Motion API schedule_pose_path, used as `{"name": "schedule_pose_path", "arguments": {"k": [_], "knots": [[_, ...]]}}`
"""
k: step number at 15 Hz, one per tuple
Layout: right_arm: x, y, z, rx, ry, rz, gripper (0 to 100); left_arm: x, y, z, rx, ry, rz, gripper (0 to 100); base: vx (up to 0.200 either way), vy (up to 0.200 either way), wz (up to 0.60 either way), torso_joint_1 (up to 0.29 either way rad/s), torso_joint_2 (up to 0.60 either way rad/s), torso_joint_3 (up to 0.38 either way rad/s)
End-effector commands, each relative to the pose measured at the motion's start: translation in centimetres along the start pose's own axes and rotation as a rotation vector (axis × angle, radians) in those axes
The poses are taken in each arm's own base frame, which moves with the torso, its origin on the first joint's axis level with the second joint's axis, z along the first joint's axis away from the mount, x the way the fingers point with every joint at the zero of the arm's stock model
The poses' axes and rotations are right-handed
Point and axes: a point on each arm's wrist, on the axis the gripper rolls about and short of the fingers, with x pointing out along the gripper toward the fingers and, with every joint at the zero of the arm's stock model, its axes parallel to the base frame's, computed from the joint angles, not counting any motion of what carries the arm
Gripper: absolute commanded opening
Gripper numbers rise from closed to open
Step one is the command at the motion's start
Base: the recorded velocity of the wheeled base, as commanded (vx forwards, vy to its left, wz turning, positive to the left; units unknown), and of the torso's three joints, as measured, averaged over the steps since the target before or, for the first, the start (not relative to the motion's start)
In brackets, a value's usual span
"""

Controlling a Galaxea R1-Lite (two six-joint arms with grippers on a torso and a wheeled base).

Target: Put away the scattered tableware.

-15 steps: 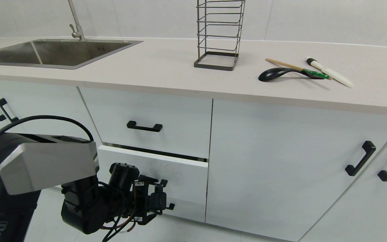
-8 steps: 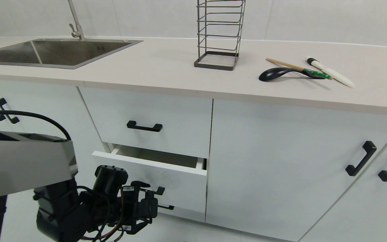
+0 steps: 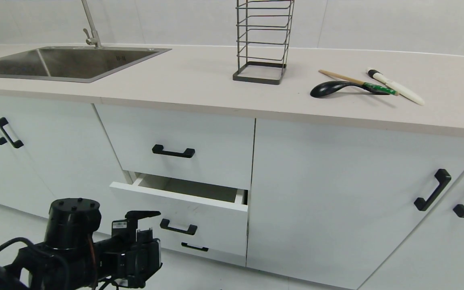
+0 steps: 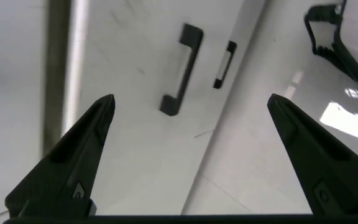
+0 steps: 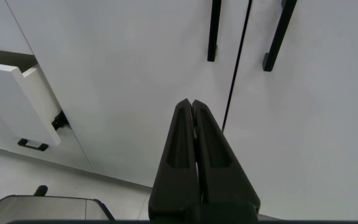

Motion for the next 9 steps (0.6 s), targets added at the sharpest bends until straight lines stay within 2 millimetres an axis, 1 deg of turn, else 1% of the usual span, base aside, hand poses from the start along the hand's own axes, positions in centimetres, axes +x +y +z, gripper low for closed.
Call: {"name": "schedule_pose_path", "arguments": {"k": [1, 2, 4, 7, 8, 9], "knots": [[0.0, 0.0, 0.0, -0.001, 0.000, 0.001, 0, -1.5, 0.7, 1.1, 0.027, -0.049, 0.071, 100, 0.000, 0.000, 0.00, 0.000, 0.00, 0.000], [0.0, 0.0, 0.0, -0.001, 0.000, 0.001, 0, -1.1, 1.1, 1.5, 0.029, -0.063, 0.075, 100, 0.000, 0.000, 0.00, 0.000, 0.00, 0.000], [0.0, 0.0, 0.0, -0.001, 0.000, 0.001, 0, 0.0, 1.5, 1.6, 0.011, -0.066, 0.066, 100, 0.000, 0.000, 0.00, 0.000, 0.00, 0.000], [0.0, 0.0, 0.0, -0.001, -0.001, 0.001, 0, 3.0, 3.0, 1.9, -0.042, -0.078, 0.060, 100, 0.000, 0.000, 0.00, 0.000, 0.00, 0.000], [0.0, 0.0, 0.0, -0.001, -0.001, 0.001, 0, 4.0, 3.1, 1.7, -0.049, -0.081, 0.042, 100, 0.000, 0.000, 0.00, 0.000, 0.00, 0.000], [0.0, 0.0, 0.0, -0.001, -0.001, 0.001, 0, 4.1, 3.1, 1.7, -0.049, -0.081, 0.038, 100, 0.000, 0.000, 0.00, 0.000, 0.00, 0.000]]}}
